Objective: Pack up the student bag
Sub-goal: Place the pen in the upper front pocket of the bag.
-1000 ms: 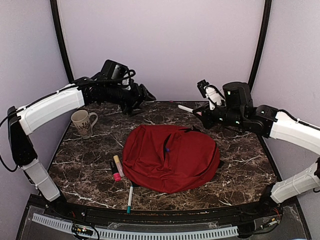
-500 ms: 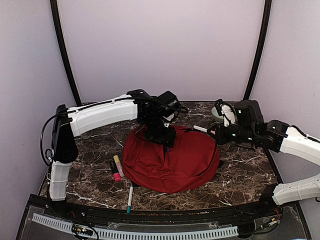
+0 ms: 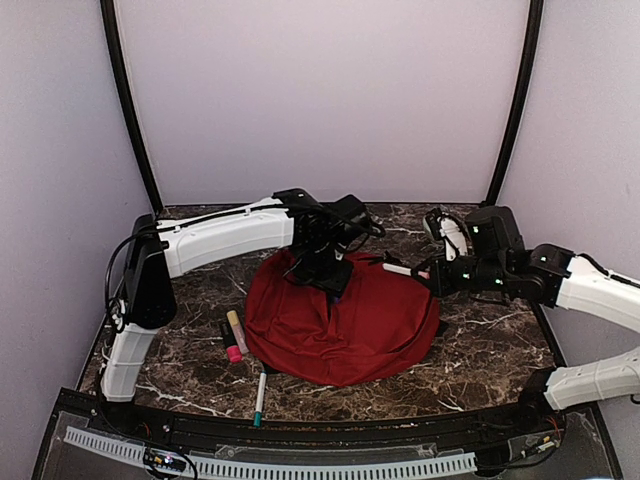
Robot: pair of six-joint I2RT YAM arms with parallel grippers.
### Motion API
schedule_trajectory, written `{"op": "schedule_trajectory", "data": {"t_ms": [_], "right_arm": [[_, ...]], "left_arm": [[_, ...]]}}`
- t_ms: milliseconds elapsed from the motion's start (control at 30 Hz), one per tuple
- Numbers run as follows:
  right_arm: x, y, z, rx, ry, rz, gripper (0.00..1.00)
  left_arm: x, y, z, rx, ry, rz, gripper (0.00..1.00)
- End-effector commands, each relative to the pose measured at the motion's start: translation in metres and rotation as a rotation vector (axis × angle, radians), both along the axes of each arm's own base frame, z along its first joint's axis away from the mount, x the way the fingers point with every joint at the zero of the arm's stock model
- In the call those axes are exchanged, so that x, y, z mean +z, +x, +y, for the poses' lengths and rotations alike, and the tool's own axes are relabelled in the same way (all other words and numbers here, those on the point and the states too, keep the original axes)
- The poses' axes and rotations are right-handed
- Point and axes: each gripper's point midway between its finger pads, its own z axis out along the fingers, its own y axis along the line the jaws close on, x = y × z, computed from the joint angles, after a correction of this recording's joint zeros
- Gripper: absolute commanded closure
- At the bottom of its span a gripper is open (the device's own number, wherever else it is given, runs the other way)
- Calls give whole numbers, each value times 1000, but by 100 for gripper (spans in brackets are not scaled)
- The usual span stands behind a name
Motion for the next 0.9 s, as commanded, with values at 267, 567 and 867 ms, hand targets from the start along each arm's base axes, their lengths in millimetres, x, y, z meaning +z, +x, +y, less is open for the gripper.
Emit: {"op": "schedule_trajectory", "data": {"t_ms": [267,567,867], "right_arm": [[-2,-7,46,222,92,43,100],[10,-16,59,432,48,4,100],[15,-40,82,643,121,87,100]], "left_arm": [[47,6,-12,-169,-74,-115,50],[74,-45,-9,-635,-258,-245,59],[104,-82,-6,-868,-450,-425,56]]}}
